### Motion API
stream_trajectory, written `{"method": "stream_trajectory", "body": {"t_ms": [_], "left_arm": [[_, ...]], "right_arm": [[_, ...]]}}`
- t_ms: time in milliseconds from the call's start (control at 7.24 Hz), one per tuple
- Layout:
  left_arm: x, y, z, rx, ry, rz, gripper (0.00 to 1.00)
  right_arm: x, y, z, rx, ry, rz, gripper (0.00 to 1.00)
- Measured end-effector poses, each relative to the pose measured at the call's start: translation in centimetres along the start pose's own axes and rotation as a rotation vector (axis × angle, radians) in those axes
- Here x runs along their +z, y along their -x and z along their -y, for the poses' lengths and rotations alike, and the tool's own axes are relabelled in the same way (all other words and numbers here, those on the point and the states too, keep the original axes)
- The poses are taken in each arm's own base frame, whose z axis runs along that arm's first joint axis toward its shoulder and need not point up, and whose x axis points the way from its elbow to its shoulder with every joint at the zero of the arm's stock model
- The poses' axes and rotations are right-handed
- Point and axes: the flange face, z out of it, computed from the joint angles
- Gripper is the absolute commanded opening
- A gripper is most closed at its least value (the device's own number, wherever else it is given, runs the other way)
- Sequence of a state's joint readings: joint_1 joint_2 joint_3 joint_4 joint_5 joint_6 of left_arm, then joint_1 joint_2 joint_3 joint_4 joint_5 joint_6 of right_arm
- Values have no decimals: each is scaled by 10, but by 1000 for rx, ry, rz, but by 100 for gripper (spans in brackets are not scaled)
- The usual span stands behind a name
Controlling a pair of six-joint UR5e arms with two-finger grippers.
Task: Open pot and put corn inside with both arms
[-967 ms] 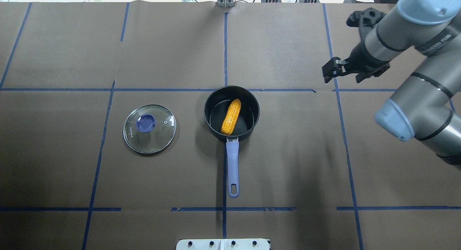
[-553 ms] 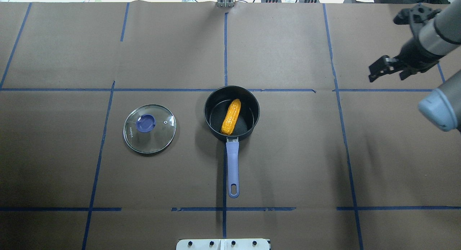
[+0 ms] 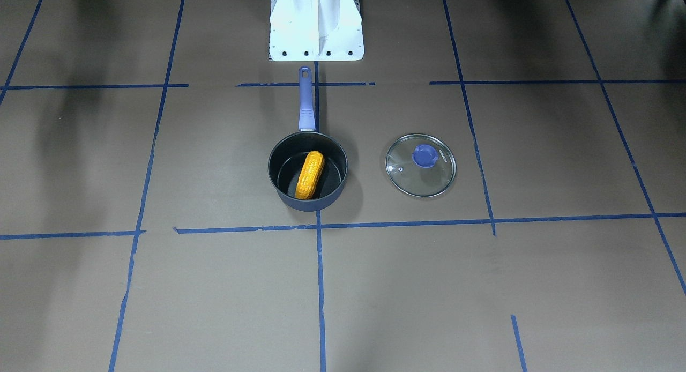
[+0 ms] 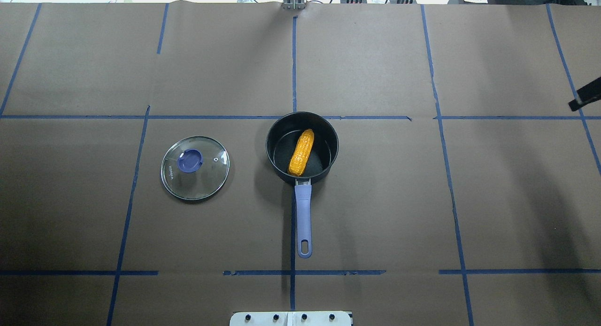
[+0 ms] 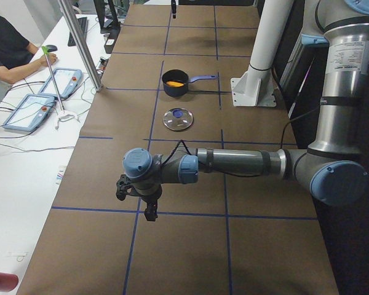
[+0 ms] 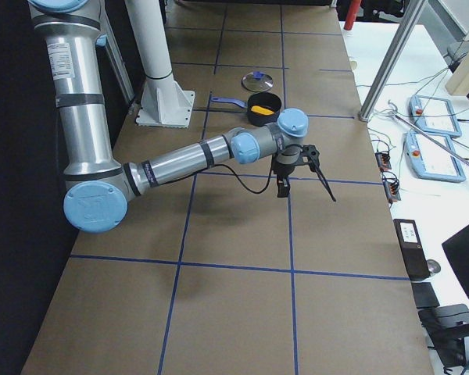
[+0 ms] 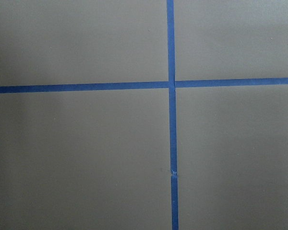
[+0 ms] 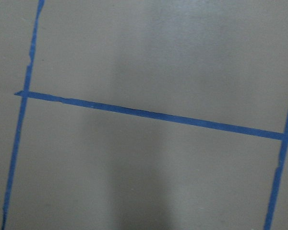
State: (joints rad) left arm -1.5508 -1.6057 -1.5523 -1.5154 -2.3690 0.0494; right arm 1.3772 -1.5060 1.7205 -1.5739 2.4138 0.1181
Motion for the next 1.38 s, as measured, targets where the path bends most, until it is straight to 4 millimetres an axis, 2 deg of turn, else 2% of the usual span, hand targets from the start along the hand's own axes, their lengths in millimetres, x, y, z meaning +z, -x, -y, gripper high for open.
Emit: {"method": "stream_trajectory", "body": {"t_ms": [276, 553, 691, 967, 1382], "left_arm": [[0, 0, 0, 2, 0, -1, 100], [2, 2, -3, -1, 3, -2, 100], [3, 3, -5, -3, 5, -2, 100], [4, 4, -6, -4, 6, -2, 100], [5, 4, -6, -4, 7, -2, 100]], "right_arm": [[0, -93, -34, -5, 9, 1, 100], [-8, -143, -65, 47, -5, -4, 100], [-7, -154, -77, 67, -3, -8, 100], [0, -165, -91, 88, 8, -6, 100], [5, -171, -96, 84, 1, -8, 100]]}}
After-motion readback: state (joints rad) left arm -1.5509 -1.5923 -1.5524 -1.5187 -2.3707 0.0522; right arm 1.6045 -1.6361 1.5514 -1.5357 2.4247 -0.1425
